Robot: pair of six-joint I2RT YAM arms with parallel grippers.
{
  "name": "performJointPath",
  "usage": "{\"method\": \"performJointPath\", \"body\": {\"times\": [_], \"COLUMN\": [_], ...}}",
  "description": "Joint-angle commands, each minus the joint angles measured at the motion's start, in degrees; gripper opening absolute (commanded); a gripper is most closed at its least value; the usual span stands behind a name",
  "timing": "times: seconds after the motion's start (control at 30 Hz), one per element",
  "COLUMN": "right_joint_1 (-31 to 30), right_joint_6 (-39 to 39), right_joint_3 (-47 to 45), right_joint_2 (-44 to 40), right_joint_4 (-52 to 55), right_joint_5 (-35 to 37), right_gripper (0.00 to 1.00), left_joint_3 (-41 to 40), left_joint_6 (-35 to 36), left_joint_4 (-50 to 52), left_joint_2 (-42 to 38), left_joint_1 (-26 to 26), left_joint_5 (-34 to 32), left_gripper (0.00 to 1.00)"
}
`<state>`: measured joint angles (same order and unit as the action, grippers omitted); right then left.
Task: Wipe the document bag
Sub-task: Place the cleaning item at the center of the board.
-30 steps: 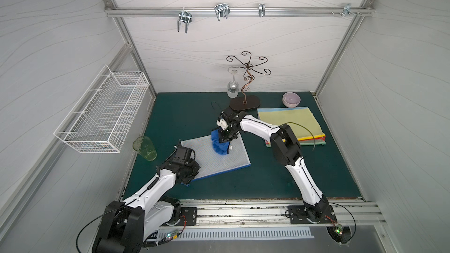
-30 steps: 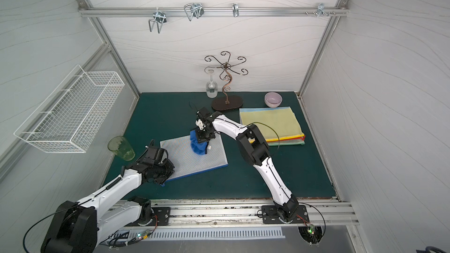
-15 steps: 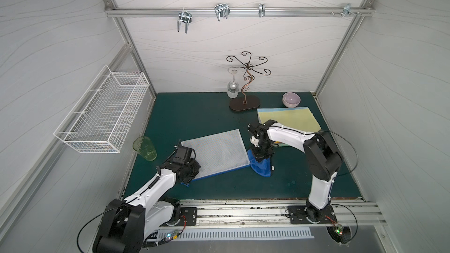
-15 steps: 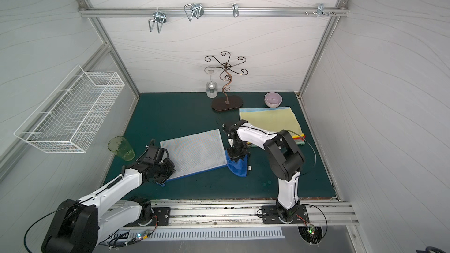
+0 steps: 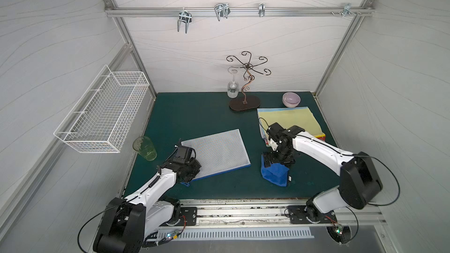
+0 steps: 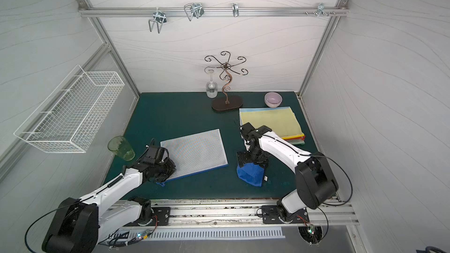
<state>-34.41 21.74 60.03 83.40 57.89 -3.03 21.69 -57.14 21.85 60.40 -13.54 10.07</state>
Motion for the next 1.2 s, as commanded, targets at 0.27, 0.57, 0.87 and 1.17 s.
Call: {"method": "performJointPath", "body": {"times": [0.27,0.57,0.87,1.17], "right_joint_1": [1.0,2.4,4.6,5.6], "right_joint_6": [2.0,6.3,10.1,11.9], "right_joint_3": [-1.0,-2.8,-3.3,-5.7], "right_joint_2": [-5.8,5.3,9.9,6.5], "right_joint_4": [4.9,-9.2,-12.0,-12.1], "right_joint_5": [-1.3,-5.4,-6.2,-9.7], "right_gripper": [0.99,0.99,0.99,0.99], "left_joint_3": [9.1,17.2,20.7,26.9], "left_joint_6": [5.7,12.7,14.8,14.1], "left_joint_4": [7.1,-5.6,-26.8,-38.2], "left_joint_2": [-7.3,0.9,16.6,31.7], "left_joint_1": [-2.1,-19.6,-33.9,-40.1], "left_joint_5": [-1.2,3.5,7.1,5.1], "left_gripper": [0.26,0.35,0.35,0.35]}}
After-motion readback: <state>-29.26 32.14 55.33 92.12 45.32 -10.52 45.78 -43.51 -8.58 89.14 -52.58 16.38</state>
